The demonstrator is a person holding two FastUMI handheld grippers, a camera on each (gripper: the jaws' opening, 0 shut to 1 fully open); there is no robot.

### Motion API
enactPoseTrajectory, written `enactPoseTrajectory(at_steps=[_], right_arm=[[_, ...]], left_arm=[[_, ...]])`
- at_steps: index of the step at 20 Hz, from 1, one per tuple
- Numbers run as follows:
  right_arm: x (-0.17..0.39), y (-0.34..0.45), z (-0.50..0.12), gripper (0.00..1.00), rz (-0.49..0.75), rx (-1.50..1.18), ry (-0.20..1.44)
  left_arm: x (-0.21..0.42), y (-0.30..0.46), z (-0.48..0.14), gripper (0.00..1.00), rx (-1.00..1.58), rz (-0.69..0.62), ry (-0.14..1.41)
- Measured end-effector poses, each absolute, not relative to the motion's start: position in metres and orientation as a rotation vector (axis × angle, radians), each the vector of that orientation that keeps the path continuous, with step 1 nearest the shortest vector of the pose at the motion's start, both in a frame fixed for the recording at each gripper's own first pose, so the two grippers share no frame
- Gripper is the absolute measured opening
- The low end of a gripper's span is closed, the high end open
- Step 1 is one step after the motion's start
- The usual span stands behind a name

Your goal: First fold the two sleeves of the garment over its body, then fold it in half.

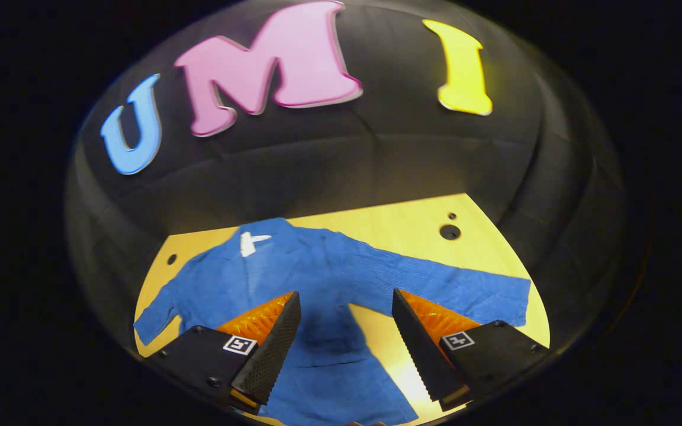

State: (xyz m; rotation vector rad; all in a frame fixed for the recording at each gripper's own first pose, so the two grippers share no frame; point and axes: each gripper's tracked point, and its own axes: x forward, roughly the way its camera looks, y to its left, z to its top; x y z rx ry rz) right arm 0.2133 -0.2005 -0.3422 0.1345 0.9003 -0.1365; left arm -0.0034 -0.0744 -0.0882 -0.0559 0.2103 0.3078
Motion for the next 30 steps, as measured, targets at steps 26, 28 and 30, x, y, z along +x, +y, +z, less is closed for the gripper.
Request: enactPoseTrajectory(at_steps=[26,28,30], right_arm=[[0.156,-0.463,-0.52,0.87,-0.643,0.277,1.226],[0.159,-0.457,-0.529,0.63,-0.651,0.304,1.229],[0.16,-0.45,-0.522,0.24,-0.618,0.31,1.212]], left_arm=[[0.052,-0.157,-0.146,0.82,-0.152,0.183,0.405],[0.05,-0.151,-0.148,0.82,-0.165,0.206,0.416],[0.048,-0.142,-0.152,0.82,-0.163,0.226,0.427]])
